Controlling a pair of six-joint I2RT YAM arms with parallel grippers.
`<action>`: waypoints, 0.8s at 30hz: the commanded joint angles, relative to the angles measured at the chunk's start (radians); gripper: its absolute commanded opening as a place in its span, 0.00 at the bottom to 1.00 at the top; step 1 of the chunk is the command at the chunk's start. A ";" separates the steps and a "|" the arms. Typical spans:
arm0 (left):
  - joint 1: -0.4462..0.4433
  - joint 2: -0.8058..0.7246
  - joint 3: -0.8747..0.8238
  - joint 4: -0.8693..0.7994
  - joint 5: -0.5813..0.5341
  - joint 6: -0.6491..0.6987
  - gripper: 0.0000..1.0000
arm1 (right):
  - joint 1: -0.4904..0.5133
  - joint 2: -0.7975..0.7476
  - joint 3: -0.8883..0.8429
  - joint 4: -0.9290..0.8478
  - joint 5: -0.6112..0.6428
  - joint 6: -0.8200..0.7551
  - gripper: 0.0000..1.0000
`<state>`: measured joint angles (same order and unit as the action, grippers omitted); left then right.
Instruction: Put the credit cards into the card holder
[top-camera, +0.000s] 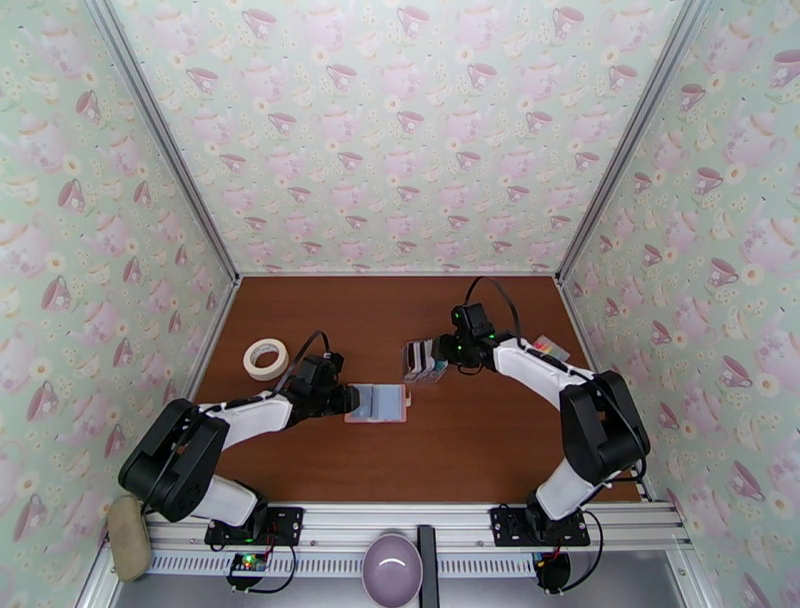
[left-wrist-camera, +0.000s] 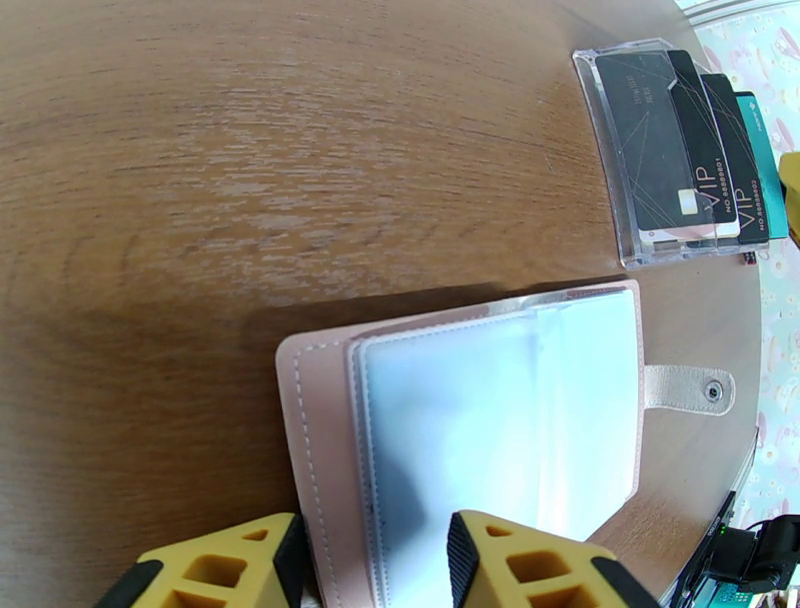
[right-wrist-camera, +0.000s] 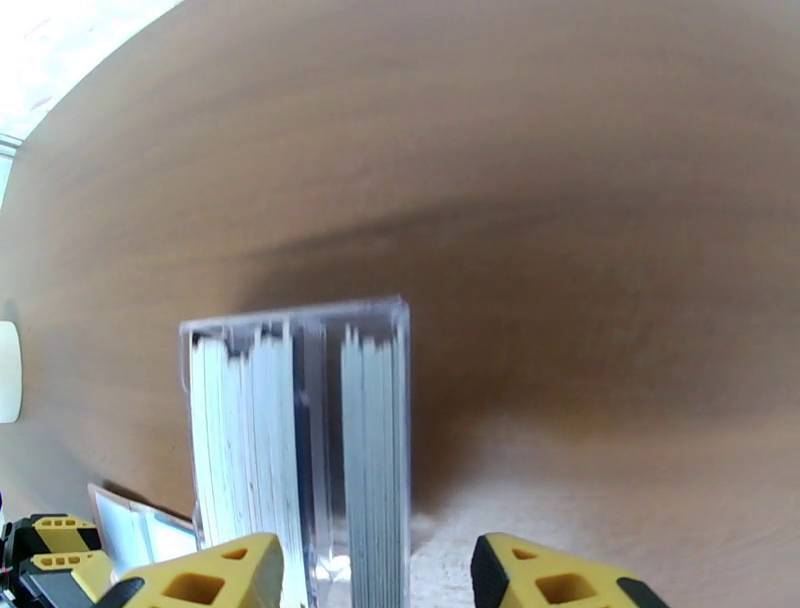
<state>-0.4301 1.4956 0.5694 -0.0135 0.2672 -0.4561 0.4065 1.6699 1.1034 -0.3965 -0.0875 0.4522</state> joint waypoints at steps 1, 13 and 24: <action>0.010 0.038 -0.001 -0.006 -0.017 -0.003 0.44 | 0.004 0.029 0.041 -0.047 0.042 -0.035 0.55; 0.013 0.039 -0.002 -0.005 -0.017 -0.003 0.45 | 0.003 0.073 0.072 -0.070 0.073 -0.066 0.51; 0.014 0.044 -0.001 -0.003 -0.017 -0.004 0.45 | 0.002 0.098 0.084 -0.086 0.097 -0.086 0.44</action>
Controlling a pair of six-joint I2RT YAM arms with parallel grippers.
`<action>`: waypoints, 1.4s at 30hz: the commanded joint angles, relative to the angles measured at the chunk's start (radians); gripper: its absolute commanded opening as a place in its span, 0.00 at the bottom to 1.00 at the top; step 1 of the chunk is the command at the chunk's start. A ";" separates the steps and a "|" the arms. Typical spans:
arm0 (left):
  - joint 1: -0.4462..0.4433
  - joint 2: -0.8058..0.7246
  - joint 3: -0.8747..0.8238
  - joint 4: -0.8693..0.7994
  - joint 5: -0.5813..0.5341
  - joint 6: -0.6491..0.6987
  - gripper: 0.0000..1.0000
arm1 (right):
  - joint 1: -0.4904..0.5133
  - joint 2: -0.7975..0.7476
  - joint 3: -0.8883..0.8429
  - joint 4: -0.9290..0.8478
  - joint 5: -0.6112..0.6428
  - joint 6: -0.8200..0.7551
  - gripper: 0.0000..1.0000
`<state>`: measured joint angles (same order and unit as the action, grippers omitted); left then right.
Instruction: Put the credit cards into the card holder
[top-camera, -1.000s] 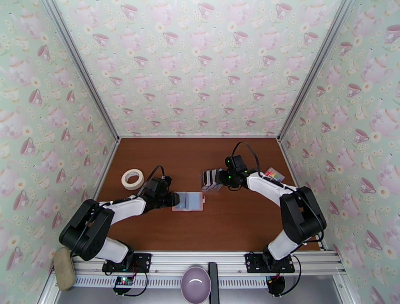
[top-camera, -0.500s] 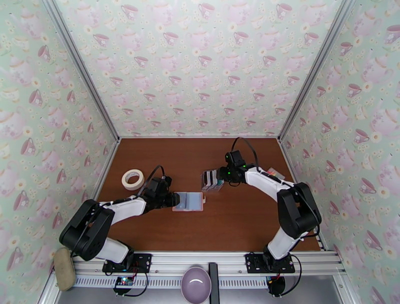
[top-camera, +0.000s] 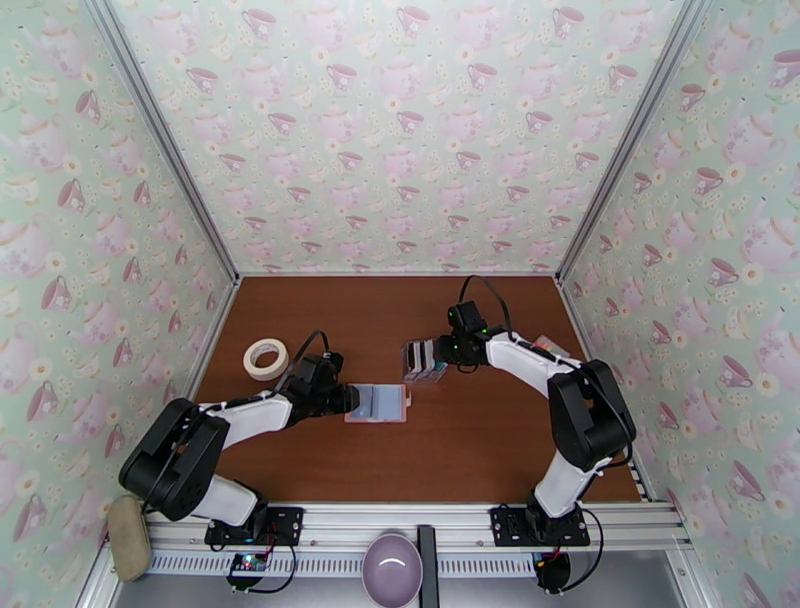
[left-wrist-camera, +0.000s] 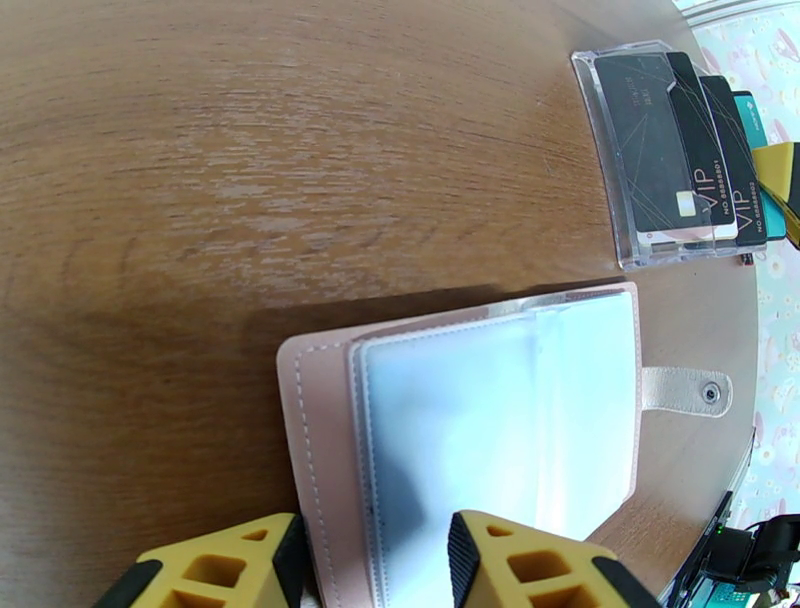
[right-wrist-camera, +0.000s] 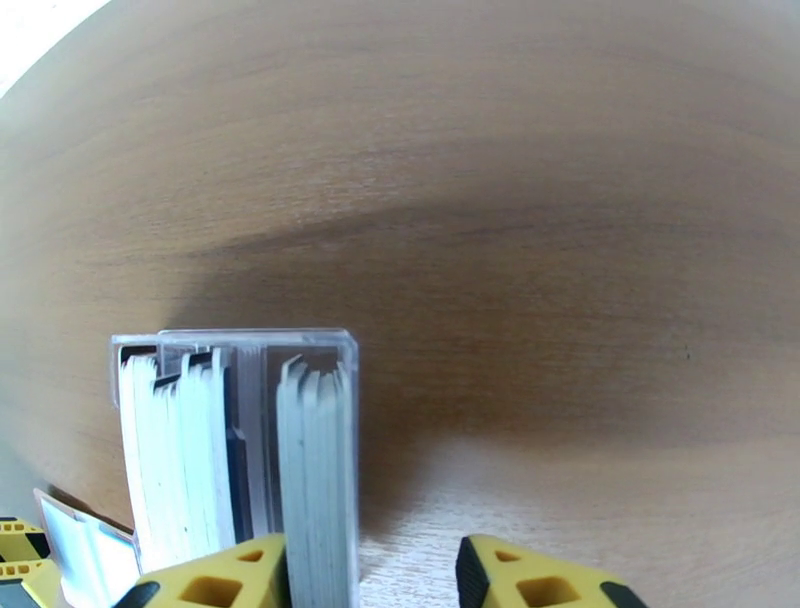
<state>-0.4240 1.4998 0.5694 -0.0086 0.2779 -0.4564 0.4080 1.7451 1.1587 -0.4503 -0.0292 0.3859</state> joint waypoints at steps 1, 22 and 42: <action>0.010 0.040 -0.002 -0.008 -0.028 -0.004 0.45 | 0.001 0.026 0.031 -0.035 0.043 -0.021 0.43; 0.013 0.040 -0.002 -0.007 -0.028 -0.005 0.45 | 0.002 0.034 0.065 -0.080 0.094 -0.051 0.34; 0.014 0.043 -0.002 -0.005 -0.005 -0.007 0.45 | 0.005 -0.014 0.096 -0.132 0.140 -0.068 0.33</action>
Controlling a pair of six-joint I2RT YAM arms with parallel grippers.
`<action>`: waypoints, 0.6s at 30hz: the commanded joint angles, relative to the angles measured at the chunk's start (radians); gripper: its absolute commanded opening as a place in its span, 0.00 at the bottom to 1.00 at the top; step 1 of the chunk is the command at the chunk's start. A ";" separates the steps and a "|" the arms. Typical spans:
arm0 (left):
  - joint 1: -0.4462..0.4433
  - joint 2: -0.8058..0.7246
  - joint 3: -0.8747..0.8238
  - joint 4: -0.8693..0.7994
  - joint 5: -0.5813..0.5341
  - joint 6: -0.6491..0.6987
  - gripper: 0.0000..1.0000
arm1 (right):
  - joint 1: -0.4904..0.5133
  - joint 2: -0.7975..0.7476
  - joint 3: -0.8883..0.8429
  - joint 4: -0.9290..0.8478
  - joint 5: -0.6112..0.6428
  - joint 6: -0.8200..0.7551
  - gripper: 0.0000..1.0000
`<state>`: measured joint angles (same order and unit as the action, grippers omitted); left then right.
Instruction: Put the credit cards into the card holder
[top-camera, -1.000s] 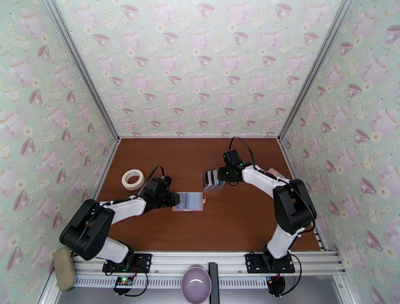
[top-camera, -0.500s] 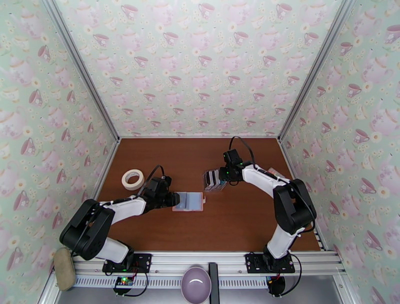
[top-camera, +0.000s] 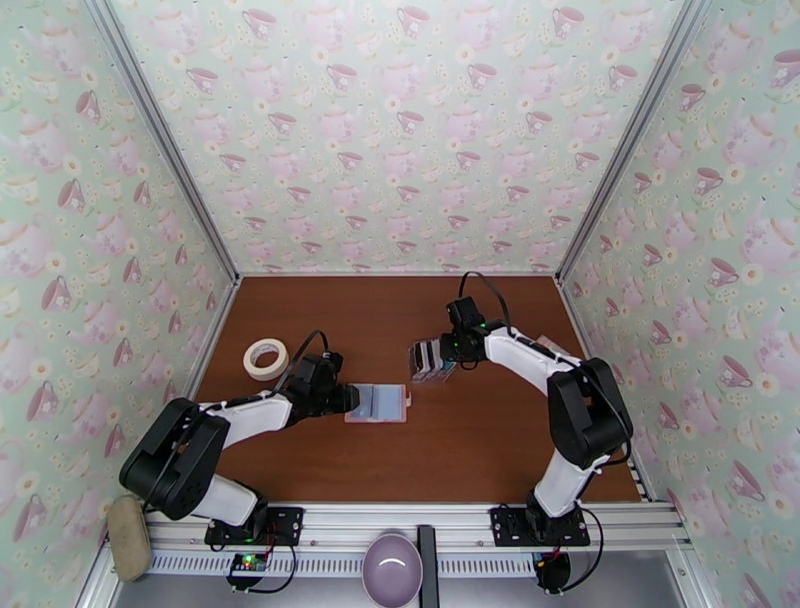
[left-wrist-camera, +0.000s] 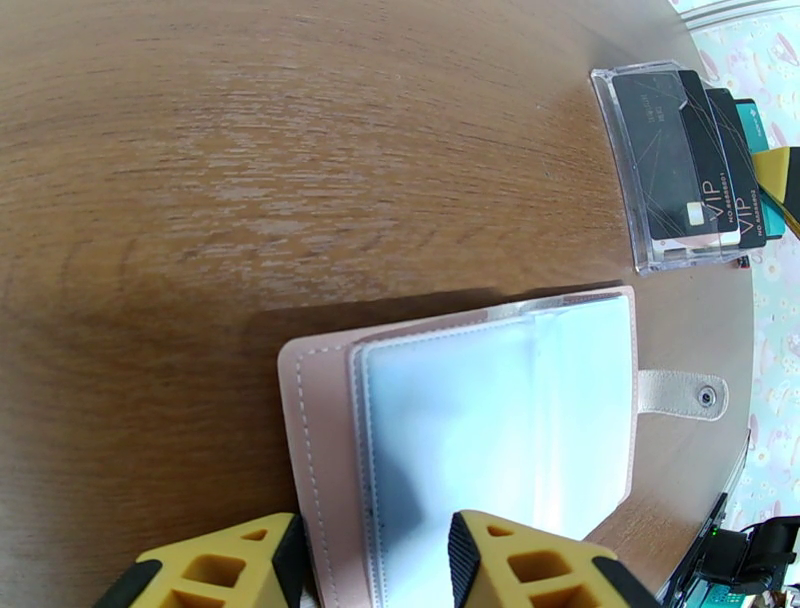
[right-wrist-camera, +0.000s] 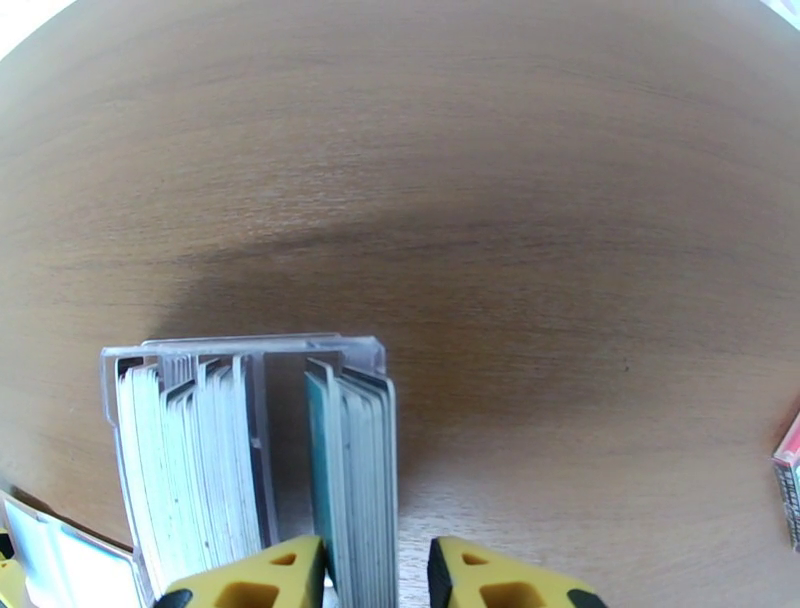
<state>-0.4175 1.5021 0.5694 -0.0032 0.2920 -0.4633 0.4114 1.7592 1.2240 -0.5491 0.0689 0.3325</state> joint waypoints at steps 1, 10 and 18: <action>0.008 0.040 -0.002 -0.011 -0.016 0.000 0.45 | 0.001 -0.029 0.032 -0.035 0.043 -0.015 0.34; 0.007 0.050 0.001 -0.003 -0.008 -0.002 0.45 | 0.006 -0.040 0.052 -0.057 0.065 -0.027 0.33; 0.009 0.050 0.000 -0.004 -0.003 -0.003 0.45 | 0.013 -0.041 0.062 -0.071 0.084 -0.033 0.30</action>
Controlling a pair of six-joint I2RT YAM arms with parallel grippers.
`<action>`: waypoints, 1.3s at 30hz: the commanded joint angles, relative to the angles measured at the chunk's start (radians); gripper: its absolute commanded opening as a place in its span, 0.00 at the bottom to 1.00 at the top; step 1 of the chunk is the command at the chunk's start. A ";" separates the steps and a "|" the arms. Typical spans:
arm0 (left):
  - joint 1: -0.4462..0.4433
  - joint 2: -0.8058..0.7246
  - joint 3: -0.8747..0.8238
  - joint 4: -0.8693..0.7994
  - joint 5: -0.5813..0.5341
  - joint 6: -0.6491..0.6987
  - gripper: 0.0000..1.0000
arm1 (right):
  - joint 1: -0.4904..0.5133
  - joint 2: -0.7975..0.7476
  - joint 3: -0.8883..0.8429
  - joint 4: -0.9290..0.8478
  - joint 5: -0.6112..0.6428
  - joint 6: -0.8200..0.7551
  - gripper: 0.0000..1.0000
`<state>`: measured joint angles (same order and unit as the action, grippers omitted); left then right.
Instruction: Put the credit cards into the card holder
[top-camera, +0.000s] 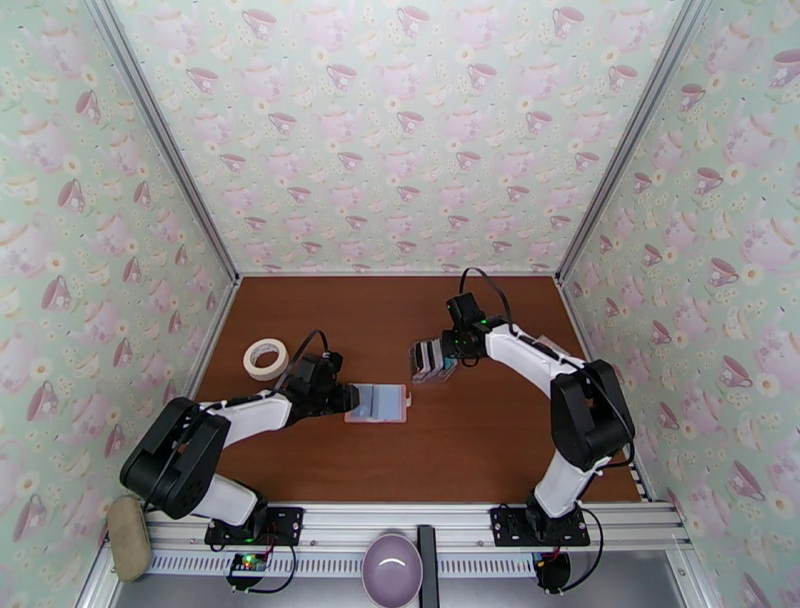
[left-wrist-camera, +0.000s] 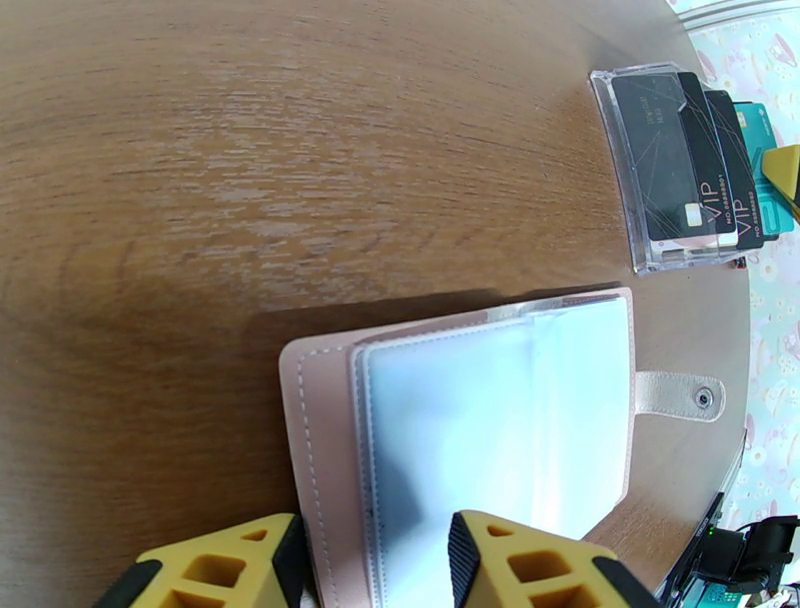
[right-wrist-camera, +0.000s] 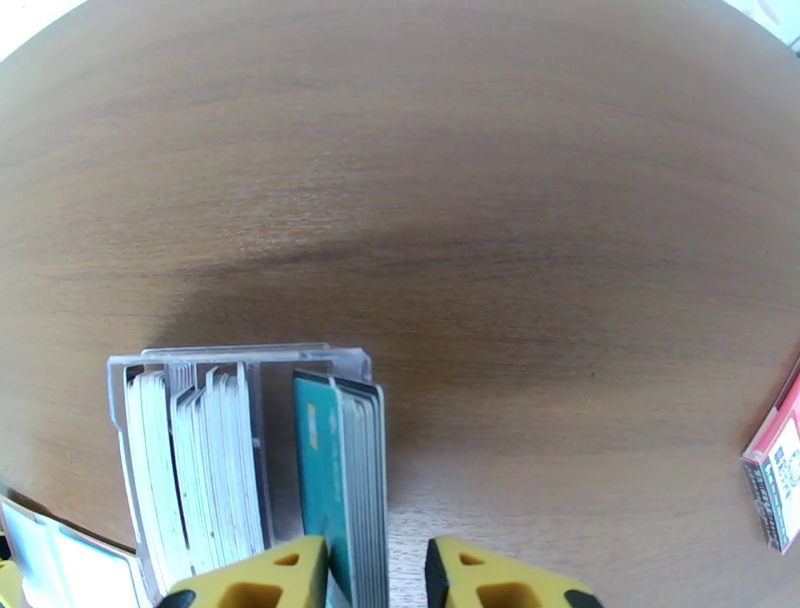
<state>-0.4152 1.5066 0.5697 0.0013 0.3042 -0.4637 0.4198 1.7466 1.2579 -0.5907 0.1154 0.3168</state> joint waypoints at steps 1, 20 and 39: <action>0.007 0.045 0.001 -0.009 -0.016 -0.003 0.45 | 0.006 -0.029 0.029 -0.029 0.038 -0.018 0.29; 0.009 0.044 -0.001 -0.009 -0.015 -0.003 0.45 | 0.025 -0.043 0.041 -0.042 0.027 -0.013 0.10; 0.015 0.038 -0.005 -0.009 -0.015 -0.004 0.45 | 0.105 -0.186 0.015 -0.017 -0.078 0.090 0.08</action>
<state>-0.4088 1.5066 0.5697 0.0032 0.3084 -0.4637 0.5026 1.6135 1.2747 -0.6197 0.0891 0.3550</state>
